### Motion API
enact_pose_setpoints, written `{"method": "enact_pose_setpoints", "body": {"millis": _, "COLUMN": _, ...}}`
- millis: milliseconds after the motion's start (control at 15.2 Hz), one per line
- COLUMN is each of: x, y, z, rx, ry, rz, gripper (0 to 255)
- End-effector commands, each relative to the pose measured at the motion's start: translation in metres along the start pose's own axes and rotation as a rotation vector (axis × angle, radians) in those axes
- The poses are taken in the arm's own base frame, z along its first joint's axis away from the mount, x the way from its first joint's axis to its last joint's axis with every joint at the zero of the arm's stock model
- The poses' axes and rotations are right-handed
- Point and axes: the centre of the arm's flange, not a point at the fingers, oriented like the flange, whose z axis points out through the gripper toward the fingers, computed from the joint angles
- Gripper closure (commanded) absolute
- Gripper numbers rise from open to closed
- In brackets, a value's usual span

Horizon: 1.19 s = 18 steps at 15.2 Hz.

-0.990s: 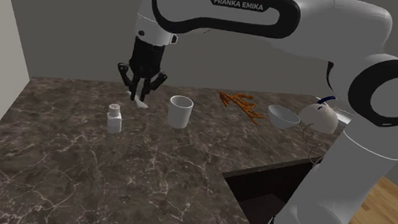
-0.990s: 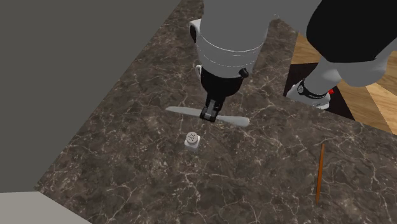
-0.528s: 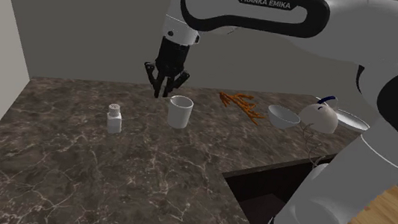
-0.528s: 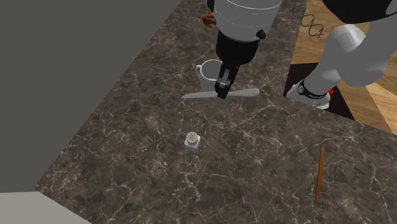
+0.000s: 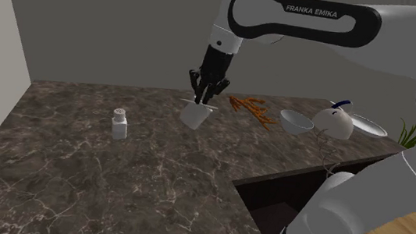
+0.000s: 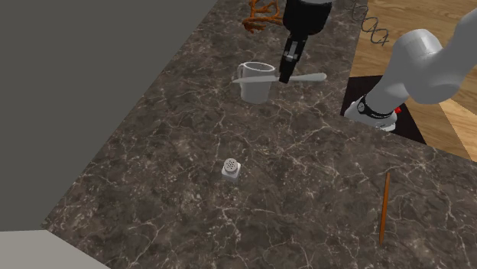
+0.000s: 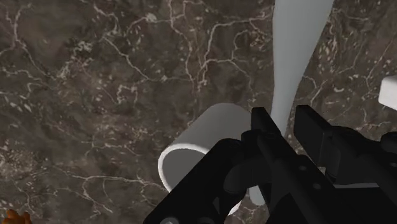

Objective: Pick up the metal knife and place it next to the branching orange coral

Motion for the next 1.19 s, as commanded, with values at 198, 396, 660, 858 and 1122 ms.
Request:
{"method": "enact_pose_setpoints", "body": {"millis": 198, "x": -0.006, "y": 0.064, "z": -0.007, "rx": 0.000, "ry": 0.000, "rz": -0.001, "gripper": 255}}
{"method": "enact_pose_setpoints", "body": {"millis": 396, "x": -0.008, "y": 0.103, "z": -0.012, "rx": 0.000, "ry": 0.000, "rz": -0.001, "gripper": 255}}
{"method": "enact_pose_setpoints", "body": {"millis": 660, "x": -0.012, "y": 0.155, "z": -0.019, "rx": 0.000, "ry": 0.000, "rz": -0.001, "gripper": 255}}
{"method": "enact_pose_setpoints", "body": {"millis": 858, "x": -0.015, "y": 0.195, "z": -0.024, "rx": 0.000, "ry": 0.000, "rz": -0.001, "gripper": 255}}
{"method": "enact_pose_setpoints", "body": {"millis": 1122, "x": -0.018, "y": 0.247, "z": -0.030, "rx": 0.000, "ry": 0.000, "rz": -0.001, "gripper": 255}}
